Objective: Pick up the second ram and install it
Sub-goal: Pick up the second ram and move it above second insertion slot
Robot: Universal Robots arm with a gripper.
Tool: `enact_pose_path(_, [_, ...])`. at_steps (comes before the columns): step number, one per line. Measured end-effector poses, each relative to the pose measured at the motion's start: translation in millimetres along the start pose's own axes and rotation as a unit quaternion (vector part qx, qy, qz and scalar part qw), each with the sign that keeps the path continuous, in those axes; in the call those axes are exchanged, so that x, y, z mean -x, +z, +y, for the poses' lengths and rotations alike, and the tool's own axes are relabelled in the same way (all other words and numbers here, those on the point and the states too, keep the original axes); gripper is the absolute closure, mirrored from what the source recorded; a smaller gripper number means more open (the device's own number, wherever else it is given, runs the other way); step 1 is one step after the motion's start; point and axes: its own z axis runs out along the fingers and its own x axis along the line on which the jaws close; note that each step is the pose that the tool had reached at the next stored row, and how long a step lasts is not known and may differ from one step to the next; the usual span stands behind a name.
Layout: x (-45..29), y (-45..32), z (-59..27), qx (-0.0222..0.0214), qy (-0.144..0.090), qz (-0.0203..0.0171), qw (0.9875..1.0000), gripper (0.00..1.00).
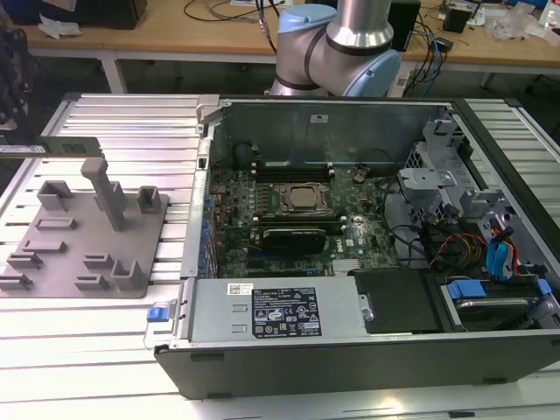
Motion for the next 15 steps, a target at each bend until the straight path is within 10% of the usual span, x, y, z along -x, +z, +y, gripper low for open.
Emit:
enact_pose_path(6, [0.4, -0.9, -17.7, 0.0002, 0.000, 0.0001, 1.0000, 0.91])
enact_pose_path(15, [2.0, -3.4, -93.0, 0.0004, 0.000, 0.0001, 1.0000, 0.91])
